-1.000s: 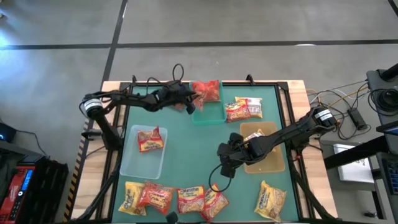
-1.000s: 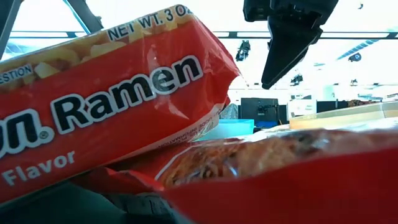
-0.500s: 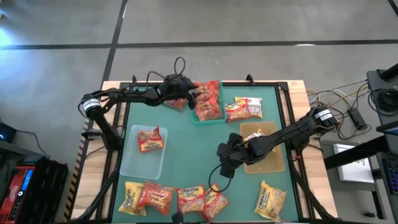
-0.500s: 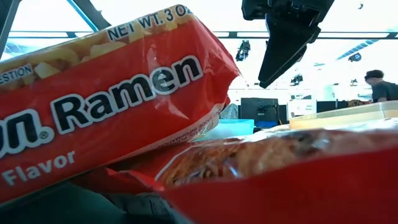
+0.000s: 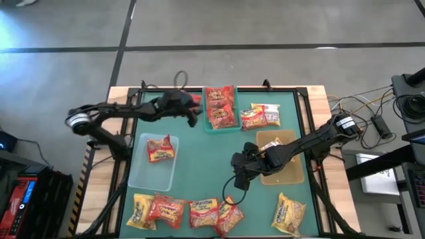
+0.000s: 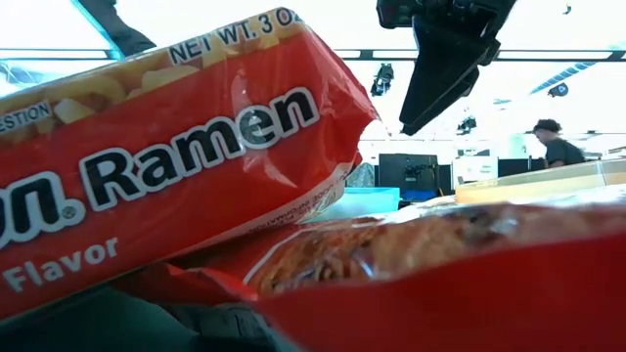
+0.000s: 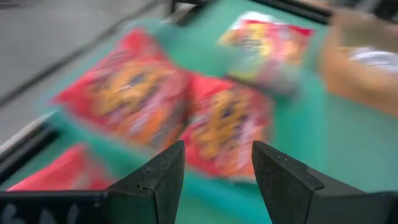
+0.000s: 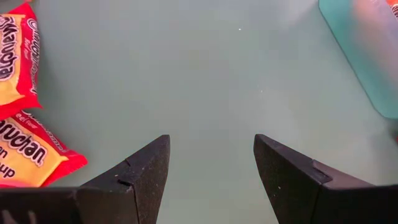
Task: Sort Maruchan noodles
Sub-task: Put the orange noodle pack into the blue bin
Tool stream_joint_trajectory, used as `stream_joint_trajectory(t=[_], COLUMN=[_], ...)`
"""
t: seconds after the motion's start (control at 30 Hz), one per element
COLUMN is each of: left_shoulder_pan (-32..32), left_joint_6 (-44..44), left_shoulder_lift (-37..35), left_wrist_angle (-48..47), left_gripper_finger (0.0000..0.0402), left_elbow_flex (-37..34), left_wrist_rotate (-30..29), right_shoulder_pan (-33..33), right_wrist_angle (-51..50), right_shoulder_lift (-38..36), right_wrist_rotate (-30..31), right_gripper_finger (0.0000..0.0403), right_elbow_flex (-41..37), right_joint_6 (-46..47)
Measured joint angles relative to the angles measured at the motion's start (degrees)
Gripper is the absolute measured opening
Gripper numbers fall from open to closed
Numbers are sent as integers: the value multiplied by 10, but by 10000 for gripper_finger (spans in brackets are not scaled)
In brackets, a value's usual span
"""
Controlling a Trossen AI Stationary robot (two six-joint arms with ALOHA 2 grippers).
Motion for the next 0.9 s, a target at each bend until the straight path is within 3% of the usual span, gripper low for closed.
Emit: stream_joint_trajectory(t=[0.27, 0.63, 0.9], left_shoulder_pan=[9, 54, 68], left_joint_6=[-30, -64, -87], left_shoulder_lift=[-130, -80, 22], left_wrist_angle=[4, 4, 2], left_gripper_finger=[171, 160, 146], left_elbow_flex=[-119, -120, -53], left_wrist_rotate=[-240, -248, -217], right_shoulder_pan=[0, 0, 0], right_wrist_angle=[9, 10, 13], right_shoulder_lift=[0, 0, 0], right_wrist_rotate=[0, 0, 0], right_gripper_finger=[224, 224, 224], right_elbow_flex=[0, 0, 0], right_joint_6=[0, 0, 0])
